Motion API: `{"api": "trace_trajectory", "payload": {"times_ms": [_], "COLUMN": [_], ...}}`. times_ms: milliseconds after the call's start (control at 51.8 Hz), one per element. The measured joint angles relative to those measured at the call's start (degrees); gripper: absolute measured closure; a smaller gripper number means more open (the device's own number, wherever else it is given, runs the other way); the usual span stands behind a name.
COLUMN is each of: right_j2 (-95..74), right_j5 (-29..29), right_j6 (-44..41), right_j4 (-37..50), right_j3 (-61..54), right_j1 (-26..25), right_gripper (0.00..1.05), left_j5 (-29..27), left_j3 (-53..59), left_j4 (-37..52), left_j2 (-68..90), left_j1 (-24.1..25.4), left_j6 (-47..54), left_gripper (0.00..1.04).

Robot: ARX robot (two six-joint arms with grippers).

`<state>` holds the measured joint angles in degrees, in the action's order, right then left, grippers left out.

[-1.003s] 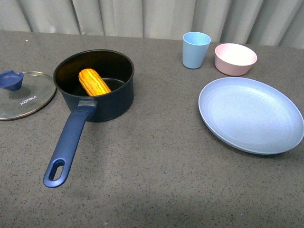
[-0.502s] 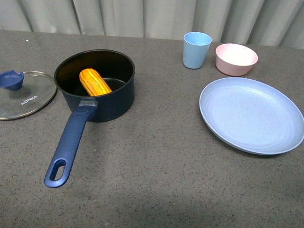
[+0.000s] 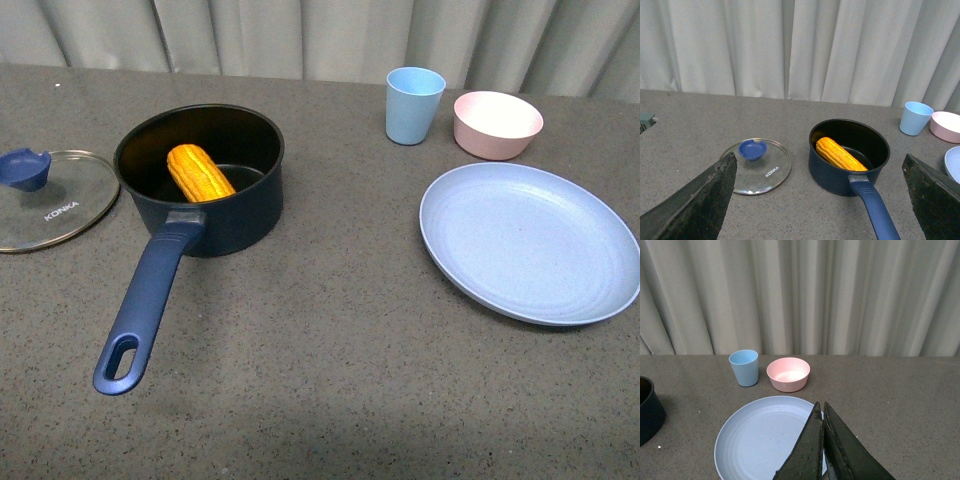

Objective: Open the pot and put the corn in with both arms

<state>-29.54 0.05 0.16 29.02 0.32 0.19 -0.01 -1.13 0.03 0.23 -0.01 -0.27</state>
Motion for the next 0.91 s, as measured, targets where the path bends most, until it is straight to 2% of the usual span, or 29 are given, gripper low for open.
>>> {"api": "trace_trajectory", "payload": {"times_ms": [386,907], "right_j2": [10.69,18.67], "right_j5": [0.02,0.02], "right_j6": [0.00,0.00], "right_j4": [-9.97,-17.92], "right_j3": [-0.02,-0.02], "right_j1": [-0.04,-0.04], "right_gripper": [1.04,1.04], "left_j5": [0.00,0.00], "left_j3": [0.00,0.00], "left_j4": [0.00,0.00], "left_j2": [0.00,0.00], "left_j1": [0.00,0.00], "left_j6": [0.00,0.00], "left_gripper": [0.07,0.07]}}
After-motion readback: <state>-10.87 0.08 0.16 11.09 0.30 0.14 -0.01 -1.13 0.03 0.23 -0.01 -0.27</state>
